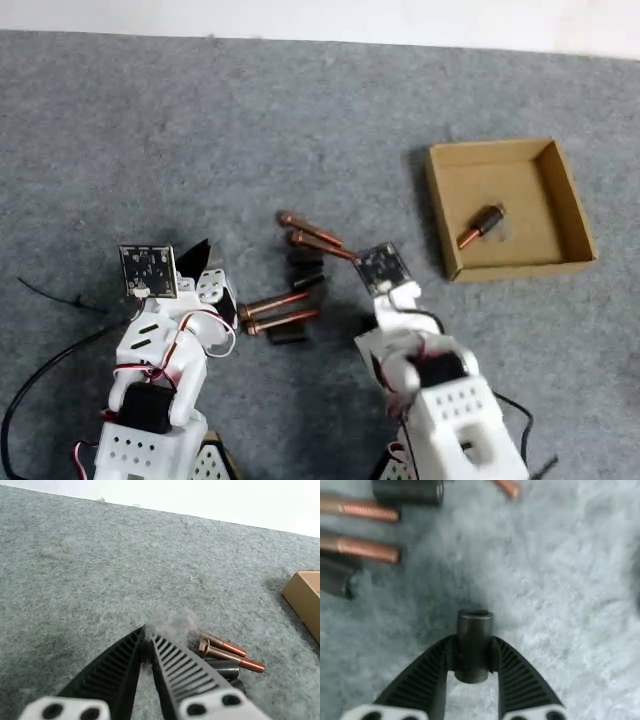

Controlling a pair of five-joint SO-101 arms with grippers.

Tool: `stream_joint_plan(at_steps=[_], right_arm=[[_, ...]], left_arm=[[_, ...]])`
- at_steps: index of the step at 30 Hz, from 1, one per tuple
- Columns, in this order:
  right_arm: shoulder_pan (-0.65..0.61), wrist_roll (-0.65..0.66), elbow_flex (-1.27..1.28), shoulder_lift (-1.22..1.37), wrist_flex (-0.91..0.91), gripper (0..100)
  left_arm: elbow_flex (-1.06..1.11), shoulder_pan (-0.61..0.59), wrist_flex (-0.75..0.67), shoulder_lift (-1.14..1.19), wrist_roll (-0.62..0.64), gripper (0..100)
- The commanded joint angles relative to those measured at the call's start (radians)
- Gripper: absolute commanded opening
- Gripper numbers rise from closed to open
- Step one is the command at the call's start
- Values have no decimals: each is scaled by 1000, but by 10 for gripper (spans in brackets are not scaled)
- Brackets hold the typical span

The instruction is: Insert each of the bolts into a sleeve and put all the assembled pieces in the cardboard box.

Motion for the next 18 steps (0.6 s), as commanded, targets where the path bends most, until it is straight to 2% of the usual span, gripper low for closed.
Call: stream_joint_plan(at_steps=[1,8,15,18], right_arm=[[15,11,53,-288,50,5],[47,9,134,-679,182,5],[65,3,137,-662,188,5],[116,2,137,-664,188,5]], left_arm=[[24,-4,-18,-8,-3,8],[24,-4,-18,-8,-3,8],[24,-4,-18,-8,-3,8],[24,-4,-18,-8,-3,8]])
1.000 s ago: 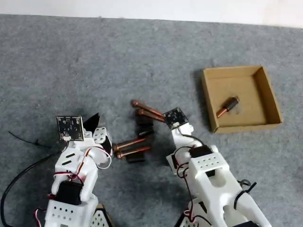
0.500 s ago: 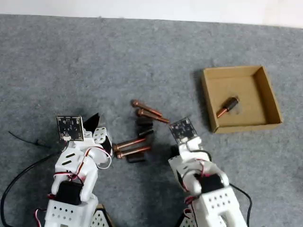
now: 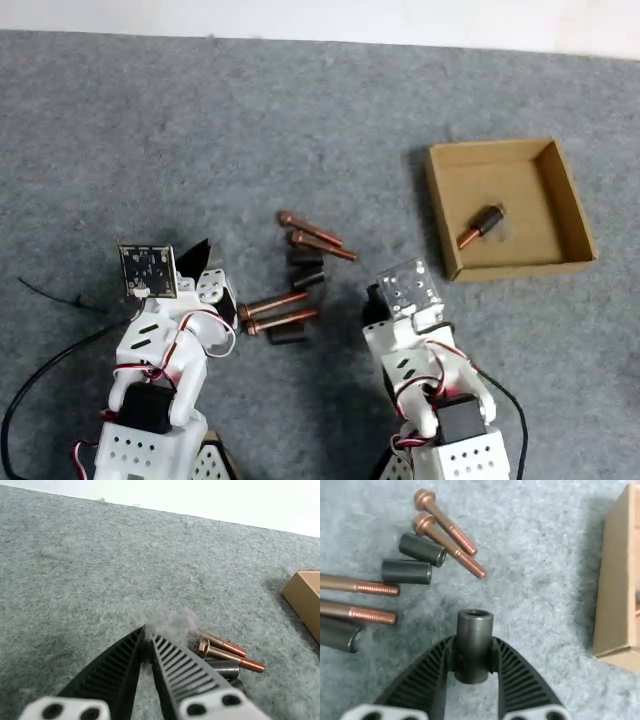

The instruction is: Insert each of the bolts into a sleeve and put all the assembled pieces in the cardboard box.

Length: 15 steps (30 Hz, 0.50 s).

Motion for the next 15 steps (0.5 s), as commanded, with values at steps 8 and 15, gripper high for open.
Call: stream_joint_plan(at_steps=[8,15], right_arm=[[93,-69,-4,-21,1,5],[91,-69,-2,-21,-1,5]], left_arm=[[24,-4,-18,-8,3,7],[5,107,57,-5,2,7]])
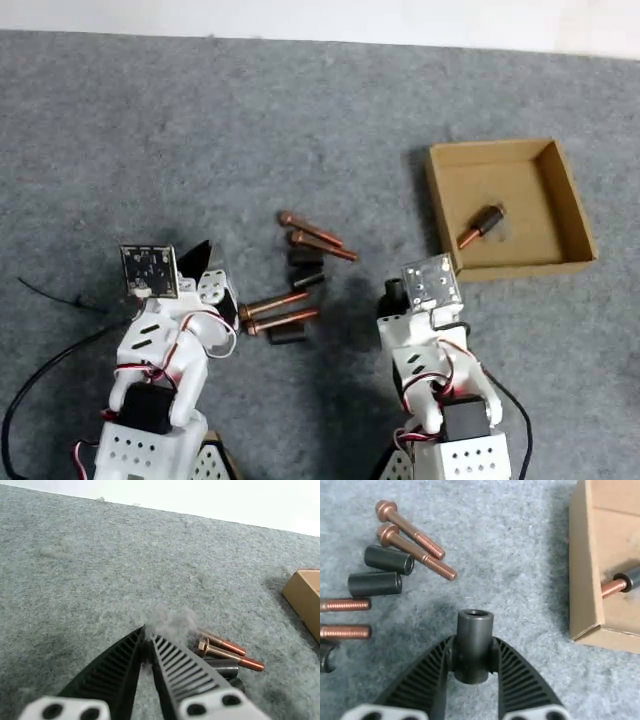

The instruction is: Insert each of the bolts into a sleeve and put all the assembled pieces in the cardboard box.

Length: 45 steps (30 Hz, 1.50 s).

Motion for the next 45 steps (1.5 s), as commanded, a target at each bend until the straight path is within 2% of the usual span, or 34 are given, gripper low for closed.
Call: stream_joint_plan(at_steps=[1,12,19,24,27,31,42,45], right_arm=[[12,-11,-2,-16,-1,5],[15,-11,2,-16,-48,5],[15,-11,2,-16,-48,5],[15,-11,2,-16,-48,5],[15,-11,2,-16,-48,5],[15,-11,2,-16,-48,5],[15,-11,2,-16,-48,5],[15,-11,2,-16,-48,5]], left_arm=[[-2,102,64,-5,0,7],[2,58,72,-5,-17,10],[-7,76,115,-4,-11,141],[-27,96,158,-4,-15,101],[-28,102,176,-4,-40,130],[-28,179,233,-4,-71,161],[-67,182,295,2,-107,160],[-105,182,296,93,-107,163]])
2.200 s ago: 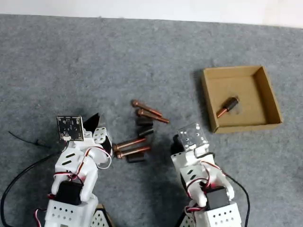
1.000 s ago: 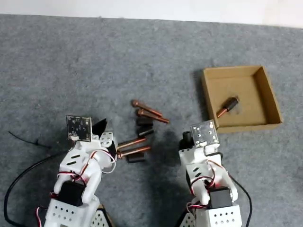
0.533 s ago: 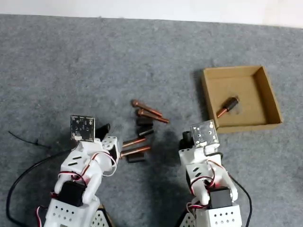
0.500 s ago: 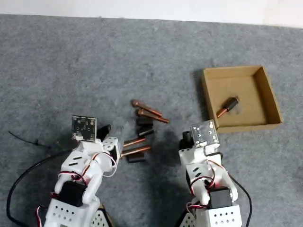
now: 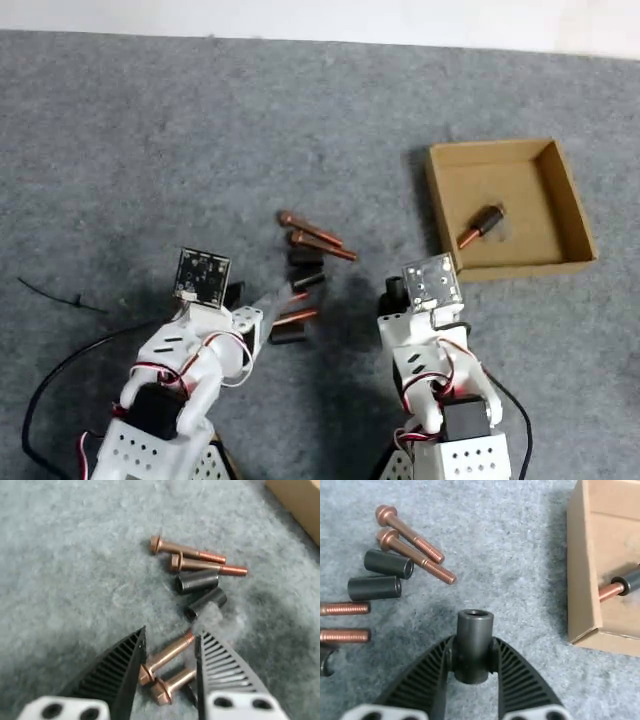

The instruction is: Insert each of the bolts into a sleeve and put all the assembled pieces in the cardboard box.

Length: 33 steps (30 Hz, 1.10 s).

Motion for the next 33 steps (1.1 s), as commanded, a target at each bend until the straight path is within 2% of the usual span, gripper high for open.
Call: stream_joint_plan(at_steps=[1,4,10,14,17,21,23,26,29,33], right_arm=[[12,-11,2,-16,-35,5],[12,-11,2,-16,-35,5],[12,-11,2,-16,-35,5],[12,-11,2,-16,-35,5],[12,-11,2,-16,-35,5],[12,-11,-1,-16,-35,5],[12,-11,-1,-16,-35,5],[12,-11,-1,-16,-35,5],[12,-11,-1,-16,-35,5],[12,-9,-1,-16,-35,5]], left_arm=[[-120,15,5,147,-6,163],[-211,-5,-6,372,-6,164],[-384,-68,-129,803,-11,165],[-407,-107,-269,966,-147,162],[-430,-97,-293,1021,-261,161],[-475,-15,-123,1027,-466,162],[-461,45,-86,1027,-562,162],[-409,90,-155,1029,-680,164],[-394,87,-218,1035,-729,165],[-390,76,-224,1038,-807,165]])
